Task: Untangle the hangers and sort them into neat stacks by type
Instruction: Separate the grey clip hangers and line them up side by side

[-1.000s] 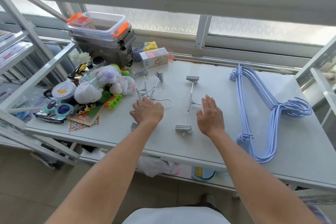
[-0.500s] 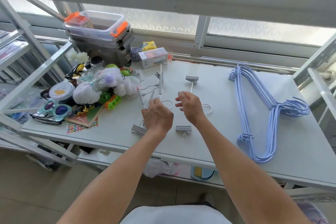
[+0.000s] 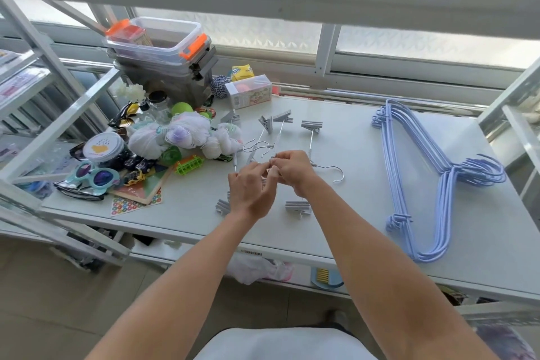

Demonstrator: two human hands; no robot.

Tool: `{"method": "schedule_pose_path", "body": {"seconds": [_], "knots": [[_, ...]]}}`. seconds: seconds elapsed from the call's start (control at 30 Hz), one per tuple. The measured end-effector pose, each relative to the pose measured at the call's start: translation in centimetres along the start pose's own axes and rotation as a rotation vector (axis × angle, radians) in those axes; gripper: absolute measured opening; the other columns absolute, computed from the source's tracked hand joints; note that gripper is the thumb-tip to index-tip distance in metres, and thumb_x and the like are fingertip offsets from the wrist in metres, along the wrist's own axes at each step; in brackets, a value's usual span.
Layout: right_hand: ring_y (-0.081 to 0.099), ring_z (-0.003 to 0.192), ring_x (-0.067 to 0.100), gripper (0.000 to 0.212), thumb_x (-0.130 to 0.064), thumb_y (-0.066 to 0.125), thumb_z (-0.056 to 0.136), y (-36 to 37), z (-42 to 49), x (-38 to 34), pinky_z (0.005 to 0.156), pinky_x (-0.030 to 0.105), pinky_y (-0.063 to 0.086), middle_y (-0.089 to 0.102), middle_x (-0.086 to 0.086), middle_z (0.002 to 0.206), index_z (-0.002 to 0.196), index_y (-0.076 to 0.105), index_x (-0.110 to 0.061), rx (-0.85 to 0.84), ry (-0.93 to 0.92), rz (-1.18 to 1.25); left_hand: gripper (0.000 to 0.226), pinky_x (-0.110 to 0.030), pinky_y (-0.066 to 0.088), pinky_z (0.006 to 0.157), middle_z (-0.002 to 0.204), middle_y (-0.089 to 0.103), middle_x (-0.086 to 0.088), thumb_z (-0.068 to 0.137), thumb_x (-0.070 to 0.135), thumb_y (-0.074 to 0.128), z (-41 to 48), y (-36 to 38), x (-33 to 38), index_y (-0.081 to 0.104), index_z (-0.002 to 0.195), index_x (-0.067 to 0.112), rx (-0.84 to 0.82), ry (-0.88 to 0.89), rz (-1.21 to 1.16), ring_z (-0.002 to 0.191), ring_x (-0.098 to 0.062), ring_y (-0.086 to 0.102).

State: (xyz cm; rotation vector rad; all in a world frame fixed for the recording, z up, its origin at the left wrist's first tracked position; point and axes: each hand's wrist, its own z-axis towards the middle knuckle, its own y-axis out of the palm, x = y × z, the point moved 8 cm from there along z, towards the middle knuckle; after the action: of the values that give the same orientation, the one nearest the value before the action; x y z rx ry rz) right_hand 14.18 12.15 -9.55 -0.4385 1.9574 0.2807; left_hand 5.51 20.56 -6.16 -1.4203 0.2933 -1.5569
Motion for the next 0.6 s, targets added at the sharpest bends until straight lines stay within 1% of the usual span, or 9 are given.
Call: {"method": "schedule_pose_path", "body": {"seconds": [0.07,0.13,0.2,0.23,0.3,0.37,0.43,0.53,0.6], "knots": [[0.061,0.067,0.021,0.007,0.000,0.061,0.090,0.3,0.0,0.4,0.065,0.028,0.057,0.060,0.014,0.080,0.084,0.060,-0.003,-0.004,0.020,0.014,0.050,-0.040,0.042,0.077,0.077,0.061,0.003,0.090,0.050,0.023,0.3,-0.1,-0.4,0.066,0.080,0.025,-0.012,0.008,-0.067,0.079,-0.022,0.059],[0.059,0.062,0.019,0.016,0.000,0.060,0.090,0.1,0.1,0.7,0.054,0.024,0.051,0.059,0.013,0.077,0.076,0.057,-0.007,0.040,0.021,-0.022,0.054,-0.042,0.045,0.071,0.069,0.060,0.001,0.091,0.049,0.023,0.4,0.0,-1.2,0.060,0.068,0.018,-0.024,-0.022,-0.120,0.073,-0.024,0.058],[0.060,0.066,0.025,0.020,0.001,0.059,0.090,-0.2,0.3,0.9,0.054,0.026,0.047,0.060,0.014,0.079,0.074,0.058,-0.011,0.076,0.014,-0.052,0.063,-0.041,0.047,0.069,0.070,0.068,-0.003,0.092,0.049,0.024,0.5,0.5,-2.5,0.070,0.073,0.010,-0.032,-0.120,-0.224,0.073,-0.024,0.061],[0.061,0.068,0.026,0.017,0.002,0.058,0.089,-0.3,0.5,1.0,0.056,0.029,0.047,0.060,0.014,0.079,0.076,0.059,-0.010,0.081,0.008,-0.061,0.062,-0.040,0.048,0.070,0.073,0.071,-0.004,0.092,0.048,0.027,0.5,0.5,-2.9,0.074,0.076,0.012,-0.024,-0.184,-0.281,0.075,-0.023,0.063],[0.061,0.061,0.025,0.011,0.006,0.056,0.088,-0.1,0.6,1.0,0.061,0.033,0.046,0.057,0.010,0.075,0.085,0.060,-0.004,0.074,-0.009,-0.076,0.053,-0.037,0.049,0.074,0.080,0.073,-0.005,0.090,0.042,0.032,0.8,0.3,-3.5,0.076,0.079,0.014,0.028,-0.307,-0.317,0.082,-0.024,0.064],[0.060,0.054,0.018,0.013,0.007,0.054,0.087,0.1,0.7,1.1,0.065,0.035,0.047,0.052,0.005,0.069,0.083,0.059,-0.004,0.076,-0.032,-0.097,0.046,-0.036,0.044,0.075,0.087,0.071,-0.010,0.089,0.035,0.034,1.4,-0.6,-3.9,0.072,0.081,0.010,0.107,-0.379,-0.214,0.090,-0.030,0.060],[0.058,0.050,0.017,0.021,0.007,0.052,0.087,0.0,0.5,1.1,0.062,0.030,0.051,0.045,0.003,0.065,0.072,0.056,-0.008,0.095,-0.063,-0.122,0.037,-0.036,0.041,0.081,0.097,0.069,-0.012,0.093,0.028,0.037,2.1,-1.2,-4.3,0.069,0.085,0.009,0.142,-0.378,-0.055,0.098,-0.032,0.054],[0.056,0.049,0.017,0.028,0.005,0.049,0.088,-0.1,0.1,1.3,0.053,0.021,0.047,0.038,0.000,0.058,0.067,0.049,-0.013,0.125,-0.098,-0.166,0.030,-0.038,0.039,0.089,0.111,0.067,-0.008,0.093,0.023,0.040,3.1,-1.4,-5.1,0.068,0.099,0.014,0.105,-0.368,0.090,0.108,-0.032,0.049],[0.058,0.048,0.015,0.031,0.003,0.048,0.090,-0.2,-0.1,1.4,0.051,0.022,0.044,0.040,-0.004,0.055,0.067,0.048,-0.018,0.161,-0.124,-0.174,0.031,-0.039,0.039,0.090,0.115,0.066,-0.009,0.093,0.022,0.040,3.4,-1.2,-5.4,0.068,0.102,0.014,0.073,-0.368,0.117,0.110,-0.033,0.048]]}}
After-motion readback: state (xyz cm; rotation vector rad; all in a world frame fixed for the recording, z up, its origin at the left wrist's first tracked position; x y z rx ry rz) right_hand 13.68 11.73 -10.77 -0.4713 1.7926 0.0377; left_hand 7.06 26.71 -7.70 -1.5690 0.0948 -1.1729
